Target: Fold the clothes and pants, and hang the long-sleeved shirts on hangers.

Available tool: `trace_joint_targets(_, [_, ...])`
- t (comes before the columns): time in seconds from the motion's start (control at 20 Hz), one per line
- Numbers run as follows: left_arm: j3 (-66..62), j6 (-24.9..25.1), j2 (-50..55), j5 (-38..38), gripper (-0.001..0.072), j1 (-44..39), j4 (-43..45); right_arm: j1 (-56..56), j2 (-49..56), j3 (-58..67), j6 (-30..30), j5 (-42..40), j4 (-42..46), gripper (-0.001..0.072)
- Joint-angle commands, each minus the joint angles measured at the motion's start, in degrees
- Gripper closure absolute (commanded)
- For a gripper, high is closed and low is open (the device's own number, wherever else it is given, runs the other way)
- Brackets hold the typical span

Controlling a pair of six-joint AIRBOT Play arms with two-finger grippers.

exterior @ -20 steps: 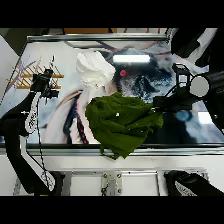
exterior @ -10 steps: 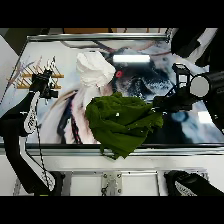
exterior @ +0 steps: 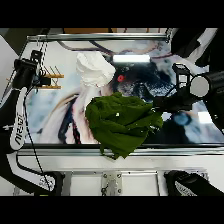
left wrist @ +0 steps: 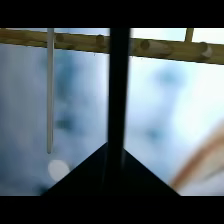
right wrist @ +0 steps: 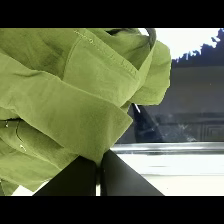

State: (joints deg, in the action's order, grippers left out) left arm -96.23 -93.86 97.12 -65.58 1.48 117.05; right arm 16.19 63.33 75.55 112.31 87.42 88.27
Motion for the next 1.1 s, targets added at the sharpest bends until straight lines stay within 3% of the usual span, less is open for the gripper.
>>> trace_joint_targets(0.0, [-0.07,4.02,-6.99,-3.96,0.0694,-3.80,-0.26,-0.02,0.02,0.07,0.02,0.00,0.00,0.0702])
trace_joint_targets(0.05, [-0.07,6.56,-8.83,-5.46,0.0694,-5.18,-0.79,-0.02,0.02,0.07,0.02,0.00,0.00,0.0701])
trace_joint_targets(0.15, [-0.07,17.11,-12.76,-9.29,0.0694,-7.10,-8.44,-0.02,0.02,0.07,0.02,0.00,0.00,0.0702])
trace_joint_targets(0.3, [-0.07,36.26,-18.23,-17.44,0.0694,-6.62,-28.87,-0.02,0.02,0.07,0.02,0.00,0.00,0.0702])
trace_joint_targets(0.4, [-0.07,46.25,-20.94,-23.69,0.0695,-4.79,-42.36,-0.02,0.02,0.07,0.02,0.00,0.00,0.0702])
trace_joint_targets(0.45, [-0.07,48.78,-21.79,-27.12,0.0695,-3.65,-47.15,-0.02,0.02,0.07,0.02,0.00,-0.02,0.0702])
trace_joint_targets(0.6, [-0.07,48.89,-22.73,-34.73,0.0694,-2.03,-46.29,-0.02,0.02,0.07,0.02,0.00,0.00,0.0702])
trace_joint_targets(0.7, [0.26,49.20,-22.56,-34.99,0.0694,-0.81,-46.73,-0.02,0.02,0.07,0.02,0.00,0.00,0.0701])
trace_joint_targets(0.85, [4.68,64.22,-23.17,-39.50,0.0696,-0.44,-46.75,-0.02,0.02,0.07,0.02,0.00,0.00,0.0702])
trace_joint_targets(1.05, [18.43,76.46,-28.02,-37.03,0.0697,-0.44,-47.43,-0.02,0.02,0.07,0.02,0.00,0.00,0.0701])
